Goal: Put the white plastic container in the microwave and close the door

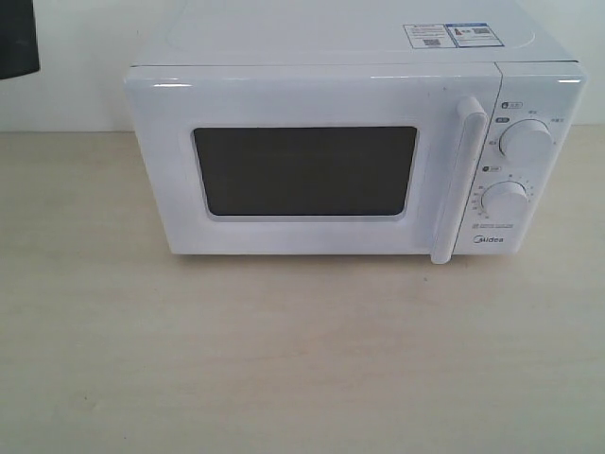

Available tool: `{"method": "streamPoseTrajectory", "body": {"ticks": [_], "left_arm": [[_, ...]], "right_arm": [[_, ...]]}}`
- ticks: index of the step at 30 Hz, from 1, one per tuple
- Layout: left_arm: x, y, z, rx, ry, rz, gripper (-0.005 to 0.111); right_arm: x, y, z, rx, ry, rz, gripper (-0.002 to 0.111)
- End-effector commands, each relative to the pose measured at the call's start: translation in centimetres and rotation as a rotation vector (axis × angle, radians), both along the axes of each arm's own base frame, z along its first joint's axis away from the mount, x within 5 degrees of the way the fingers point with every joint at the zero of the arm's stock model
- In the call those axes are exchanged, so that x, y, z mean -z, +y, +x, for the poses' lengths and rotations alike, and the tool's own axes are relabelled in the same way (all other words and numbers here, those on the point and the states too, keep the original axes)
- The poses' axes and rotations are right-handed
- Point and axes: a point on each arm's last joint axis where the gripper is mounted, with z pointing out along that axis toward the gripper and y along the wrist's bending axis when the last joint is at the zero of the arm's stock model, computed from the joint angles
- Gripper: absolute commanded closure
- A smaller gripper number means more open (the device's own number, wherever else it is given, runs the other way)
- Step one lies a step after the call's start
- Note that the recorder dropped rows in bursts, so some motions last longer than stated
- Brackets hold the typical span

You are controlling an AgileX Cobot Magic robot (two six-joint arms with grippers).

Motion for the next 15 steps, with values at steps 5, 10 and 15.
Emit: {"method": "streamPoseTrajectory", "body": {"ticks": [5, 10, 15], "left_arm": [[-0.11, 0.04, -0.16, 0.002, -0.004, -0.003, 0.102], [-0.11, 0.04, -0.16, 0.002, -0.004, -0.003, 0.102], [-0.11, 0.04, -0.16, 0.002, -0.004, -0.003, 0.102]], "right_arm": [[-0.09, -0.29, 0.09, 0.05, -0.039, -0.009, 0.108], [0.01, -0.3, 0.07, 0.035, -0.026, -0.067, 0.108], [0.15, -0.29, 0.03, 0.027, -0.01, -0.093, 0.108]]}}
